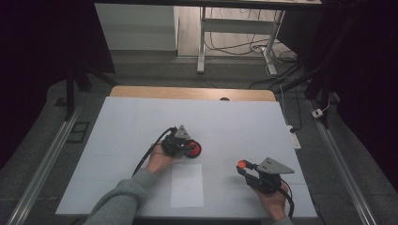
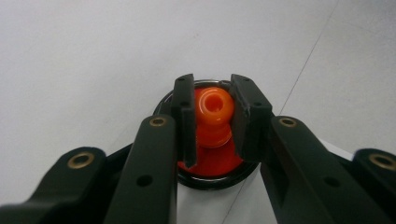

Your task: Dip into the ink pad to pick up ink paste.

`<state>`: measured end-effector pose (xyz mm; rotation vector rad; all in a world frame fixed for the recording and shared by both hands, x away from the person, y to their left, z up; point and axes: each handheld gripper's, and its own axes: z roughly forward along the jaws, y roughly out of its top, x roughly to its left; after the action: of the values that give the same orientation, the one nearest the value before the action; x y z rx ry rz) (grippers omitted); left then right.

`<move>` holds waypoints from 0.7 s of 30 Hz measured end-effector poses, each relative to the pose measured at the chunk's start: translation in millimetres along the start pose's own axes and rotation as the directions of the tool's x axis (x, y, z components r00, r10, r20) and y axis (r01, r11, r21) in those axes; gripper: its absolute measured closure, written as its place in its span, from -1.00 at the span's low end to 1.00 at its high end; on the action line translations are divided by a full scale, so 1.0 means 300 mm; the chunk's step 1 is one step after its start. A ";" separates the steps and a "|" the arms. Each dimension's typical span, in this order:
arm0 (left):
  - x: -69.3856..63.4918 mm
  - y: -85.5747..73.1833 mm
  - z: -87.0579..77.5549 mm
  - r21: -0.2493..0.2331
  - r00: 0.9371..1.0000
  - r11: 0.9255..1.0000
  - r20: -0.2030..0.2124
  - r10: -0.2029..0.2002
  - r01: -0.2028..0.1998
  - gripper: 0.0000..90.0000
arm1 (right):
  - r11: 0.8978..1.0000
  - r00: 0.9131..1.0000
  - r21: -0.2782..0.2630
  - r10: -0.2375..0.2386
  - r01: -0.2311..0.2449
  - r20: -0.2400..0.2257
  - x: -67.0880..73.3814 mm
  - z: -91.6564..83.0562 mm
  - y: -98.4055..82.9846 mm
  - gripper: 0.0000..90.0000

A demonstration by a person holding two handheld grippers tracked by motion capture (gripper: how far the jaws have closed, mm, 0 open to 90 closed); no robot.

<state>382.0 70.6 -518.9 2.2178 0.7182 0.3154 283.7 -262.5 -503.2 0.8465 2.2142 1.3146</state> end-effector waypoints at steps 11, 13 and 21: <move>0.005 -0.005 0.000 -0.010 1.000 1.000 0.009 -0.009 0.009 0.61 | 1.000 1.000 0.000 -0.002 0.002 -0.002 0.002 0.001 0.001 0.43; 0.006 -0.006 0.000 -0.012 1.000 1.000 0.013 -0.015 0.015 0.61 | 1.000 1.000 0.000 -0.004 0.004 -0.002 0.003 0.001 0.001 0.43; 0.003 -0.004 0.000 -0.007 1.000 1.000 0.005 -0.009 0.009 0.61 | 1.000 1.000 0.000 -0.002 0.002 -0.002 0.001 0.000 0.000 0.43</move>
<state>382.2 71.7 -519.7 2.2073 0.7234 0.3067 283.4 -262.2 -503.0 0.8438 2.2157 1.3149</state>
